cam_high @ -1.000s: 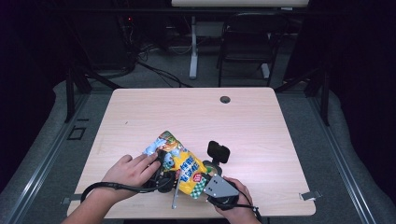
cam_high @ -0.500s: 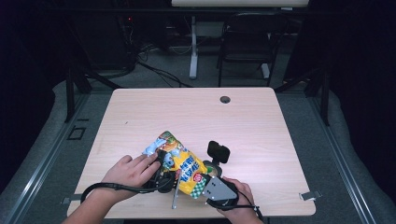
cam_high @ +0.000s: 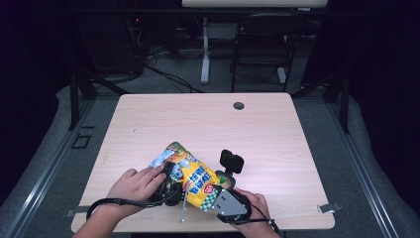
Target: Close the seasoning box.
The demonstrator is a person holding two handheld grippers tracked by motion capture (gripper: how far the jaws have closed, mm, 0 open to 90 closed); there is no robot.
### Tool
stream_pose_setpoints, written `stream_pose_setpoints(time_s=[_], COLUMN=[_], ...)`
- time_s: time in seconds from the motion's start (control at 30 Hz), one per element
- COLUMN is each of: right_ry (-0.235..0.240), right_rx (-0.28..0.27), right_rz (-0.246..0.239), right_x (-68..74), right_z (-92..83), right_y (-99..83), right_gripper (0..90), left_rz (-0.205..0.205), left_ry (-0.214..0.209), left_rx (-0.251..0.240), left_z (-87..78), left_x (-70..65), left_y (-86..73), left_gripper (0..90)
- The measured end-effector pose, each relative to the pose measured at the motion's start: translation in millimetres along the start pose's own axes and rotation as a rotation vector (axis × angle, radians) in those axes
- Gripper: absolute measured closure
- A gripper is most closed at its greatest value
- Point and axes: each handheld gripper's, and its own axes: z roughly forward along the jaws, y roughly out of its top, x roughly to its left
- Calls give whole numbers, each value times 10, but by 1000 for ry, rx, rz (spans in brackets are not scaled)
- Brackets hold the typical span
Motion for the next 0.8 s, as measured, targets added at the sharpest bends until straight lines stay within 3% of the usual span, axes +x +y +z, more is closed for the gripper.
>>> stream_pose_setpoints(time_s=[0.13, 0.17, 0.4, 0.5, 0.8], right_ry=[-4, -5, -14, -18, -30], right_rx=[7, 10, 5, 11, 7], right_rz=[-20, -23, -32, -43, -53], right_x=[12, 12, 18, 18, -12], right_z=[1, -1, -9, -19, -45], right_y=[19, 23, 51, 62, 101], right_gripper=[900, 900, 900, 900, 900], left_rz=[-37, -52, -91, -135, -199], left_ry=[-20, -8, -22, -19, -45], left_rx=[-1, -11, -13, -36, -56], left_z=[12, 19, 40, 63, 106], left_x=[-37, -55, -89, -116, -176], left_y=[-28, -37, -59, -69, -90], left_gripper=[865, 865, 861, 860, 851])
